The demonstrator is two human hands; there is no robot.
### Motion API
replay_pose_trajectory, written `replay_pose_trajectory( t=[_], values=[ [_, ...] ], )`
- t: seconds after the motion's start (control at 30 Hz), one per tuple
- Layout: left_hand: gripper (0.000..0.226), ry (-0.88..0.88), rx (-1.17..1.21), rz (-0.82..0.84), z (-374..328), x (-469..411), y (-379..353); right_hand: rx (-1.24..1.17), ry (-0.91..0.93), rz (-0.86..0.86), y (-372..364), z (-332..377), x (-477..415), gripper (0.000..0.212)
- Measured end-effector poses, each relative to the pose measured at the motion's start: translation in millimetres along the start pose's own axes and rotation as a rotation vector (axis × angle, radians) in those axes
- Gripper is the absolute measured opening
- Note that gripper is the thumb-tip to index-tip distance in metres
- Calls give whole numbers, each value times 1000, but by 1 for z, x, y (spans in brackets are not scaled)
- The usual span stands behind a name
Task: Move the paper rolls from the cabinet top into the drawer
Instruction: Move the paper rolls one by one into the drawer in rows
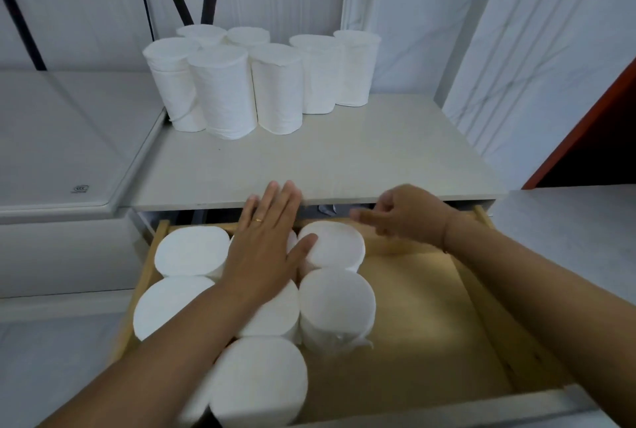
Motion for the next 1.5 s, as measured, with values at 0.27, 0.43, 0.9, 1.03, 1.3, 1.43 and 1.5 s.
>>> replay_pose_trajectory(
  t=[0.27, 0.43, 0.9, 1.03, 1.3, 1.43, 1.5],
  values=[
    [86, 112, -45, 31, 47, -45, -3, -632, 46, -426, 33, 64, -126, 73],
    [77, 84, -112, -11, 48, -41, -6, -714, 8, -509, 23, 90, -180, 85],
    [70, 80, -76, -47, 48, -37, -8, -635, -37, -564, 19, 98, -214, 78],
    [65, 71, -72, -63, 48, -36, -7, -581, 36, -539, 24, 89, -194, 73],
    [69, 70, -45, -62, 32, -23, -4, -607, 134, -343, 41, 19, -99, 81],
    [76, -67, 7, 39, -14, -6, -19, -658, 123, -186, 51, -16, -46, 74],
    [81, -132, 42, 120, -34, 5, -30, -693, 147, -113, 53, -31, -17, 77]
  ],
)
Point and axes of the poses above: each hand's wrist, its own x-axis away from the middle knuckle, its own y-axis out of the back of the hand, z = x × y, the point moved 10 cm from there along -x, towards the middle knuckle, and after that the axes turned 8 degrees about -z, right-handed, at the moved point
